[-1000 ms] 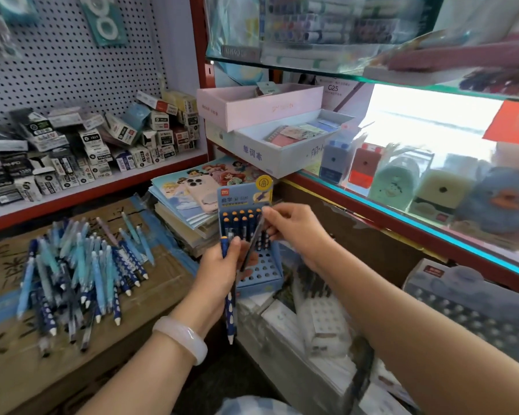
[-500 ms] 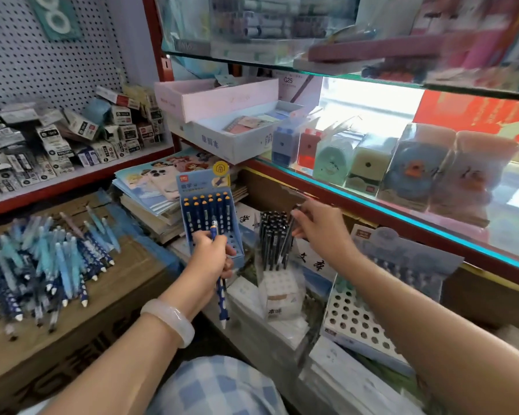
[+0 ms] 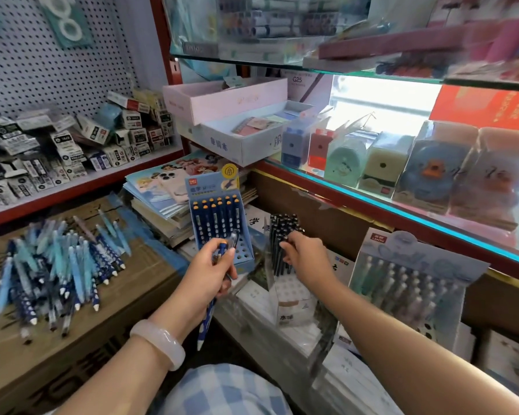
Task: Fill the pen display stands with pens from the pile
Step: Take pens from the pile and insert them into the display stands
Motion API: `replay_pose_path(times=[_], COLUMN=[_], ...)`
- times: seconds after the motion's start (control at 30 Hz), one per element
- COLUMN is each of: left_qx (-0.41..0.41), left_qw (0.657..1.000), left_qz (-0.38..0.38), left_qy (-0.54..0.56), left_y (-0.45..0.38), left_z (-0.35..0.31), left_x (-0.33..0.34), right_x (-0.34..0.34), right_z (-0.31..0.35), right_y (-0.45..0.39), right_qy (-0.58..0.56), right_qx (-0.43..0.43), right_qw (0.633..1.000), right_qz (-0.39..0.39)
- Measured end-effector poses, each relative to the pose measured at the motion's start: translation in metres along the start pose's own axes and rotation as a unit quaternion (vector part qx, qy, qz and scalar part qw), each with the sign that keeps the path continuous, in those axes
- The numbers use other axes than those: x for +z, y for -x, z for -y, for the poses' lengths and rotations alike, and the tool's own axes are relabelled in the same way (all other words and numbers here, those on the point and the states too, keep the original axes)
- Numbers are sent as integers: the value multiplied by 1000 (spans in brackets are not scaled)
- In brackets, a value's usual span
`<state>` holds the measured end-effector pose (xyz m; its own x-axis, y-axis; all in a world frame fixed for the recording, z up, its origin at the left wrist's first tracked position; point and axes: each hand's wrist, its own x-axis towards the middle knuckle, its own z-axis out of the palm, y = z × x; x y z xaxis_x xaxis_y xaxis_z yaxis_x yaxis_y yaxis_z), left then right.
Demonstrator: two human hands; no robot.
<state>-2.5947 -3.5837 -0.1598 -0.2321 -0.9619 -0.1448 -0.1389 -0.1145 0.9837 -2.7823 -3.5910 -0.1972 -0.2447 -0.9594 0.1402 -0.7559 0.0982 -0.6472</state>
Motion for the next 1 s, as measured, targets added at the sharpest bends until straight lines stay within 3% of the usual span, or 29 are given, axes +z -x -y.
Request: replay_pose_path(times=[0.3,0.43,0.53,0.67,0.83,1.0], left_qx=[-12,-13,-10,15,16,7], left_qw=[1000,1000,999,997,999,999], left_qz=[13,26,47,66,22,-27], left_qy=[-7,-6,-5,-32,-34,25], left_y=[-1,1,2,5,7,5], left_z=[3,0,-3,-9,-14,-7], left_x=[7,16,29,40,32,19], right_x=[3,-19,-32,-37,-65,-87], right_z=[4,20,41,49,40,17], right_y=[1,11,18,25,16,4], right_qy=[44,-114,-295,-327,-408,-256], right_qx=[26,42,66,68,83,16], right_qw=[998,991,952,935,909,964], right_qz=[28,-51,52,118,30,-71])
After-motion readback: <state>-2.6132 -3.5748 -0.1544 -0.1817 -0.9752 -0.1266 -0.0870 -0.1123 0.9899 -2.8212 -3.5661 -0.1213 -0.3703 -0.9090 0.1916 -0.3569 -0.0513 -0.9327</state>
